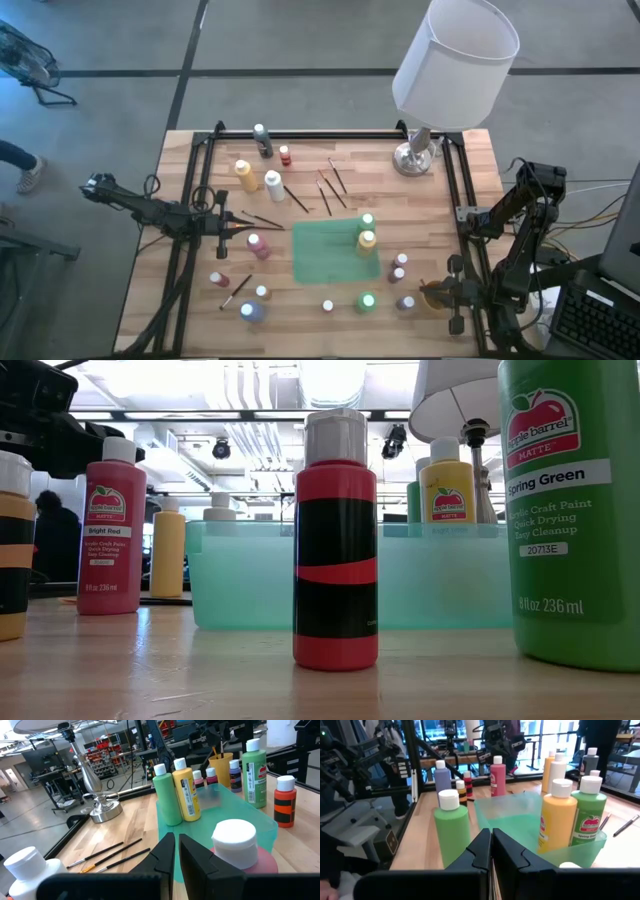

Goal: Pick & Place Paint Supplies
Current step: Put the silver paintbrush into the yellow cup

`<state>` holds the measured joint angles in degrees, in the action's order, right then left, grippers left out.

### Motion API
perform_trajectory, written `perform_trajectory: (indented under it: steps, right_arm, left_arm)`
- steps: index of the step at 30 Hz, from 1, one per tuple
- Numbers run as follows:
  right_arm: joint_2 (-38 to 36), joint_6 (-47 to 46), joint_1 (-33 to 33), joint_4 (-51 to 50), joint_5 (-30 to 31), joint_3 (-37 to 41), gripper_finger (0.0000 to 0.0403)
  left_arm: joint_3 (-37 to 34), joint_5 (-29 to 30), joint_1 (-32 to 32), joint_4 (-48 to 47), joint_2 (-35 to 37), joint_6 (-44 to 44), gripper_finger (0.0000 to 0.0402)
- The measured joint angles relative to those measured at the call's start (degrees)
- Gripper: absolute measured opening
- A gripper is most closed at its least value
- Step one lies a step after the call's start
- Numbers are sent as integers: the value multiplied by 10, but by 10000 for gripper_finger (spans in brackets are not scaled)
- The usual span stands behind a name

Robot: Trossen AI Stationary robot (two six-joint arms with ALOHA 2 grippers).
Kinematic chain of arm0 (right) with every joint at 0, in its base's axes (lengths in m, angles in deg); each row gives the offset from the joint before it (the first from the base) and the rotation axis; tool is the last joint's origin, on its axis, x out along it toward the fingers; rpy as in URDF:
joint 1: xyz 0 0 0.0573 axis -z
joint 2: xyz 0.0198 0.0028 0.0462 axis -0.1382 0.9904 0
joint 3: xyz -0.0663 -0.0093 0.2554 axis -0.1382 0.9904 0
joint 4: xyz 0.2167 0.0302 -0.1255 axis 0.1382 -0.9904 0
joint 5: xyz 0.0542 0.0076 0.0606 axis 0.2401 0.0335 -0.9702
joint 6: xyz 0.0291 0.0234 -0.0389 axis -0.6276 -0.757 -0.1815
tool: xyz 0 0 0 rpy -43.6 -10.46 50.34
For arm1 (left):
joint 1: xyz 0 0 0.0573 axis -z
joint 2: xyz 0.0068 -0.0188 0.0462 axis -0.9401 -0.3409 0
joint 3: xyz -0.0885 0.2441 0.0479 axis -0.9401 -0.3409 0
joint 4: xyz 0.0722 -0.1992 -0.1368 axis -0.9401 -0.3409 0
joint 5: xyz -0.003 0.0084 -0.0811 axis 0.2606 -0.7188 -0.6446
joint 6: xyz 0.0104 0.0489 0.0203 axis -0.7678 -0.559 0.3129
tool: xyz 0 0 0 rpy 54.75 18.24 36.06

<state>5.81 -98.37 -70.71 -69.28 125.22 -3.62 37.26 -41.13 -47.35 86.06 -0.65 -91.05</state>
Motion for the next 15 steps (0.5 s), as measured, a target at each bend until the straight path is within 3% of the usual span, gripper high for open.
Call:
perform_trajectory:
  steps: [15]
  right_arm:
    - [0, 1, 28, 7, -12, 0, 8]
  left_arm:
    - [0, 0, 0, 0, 0, 0, 30]
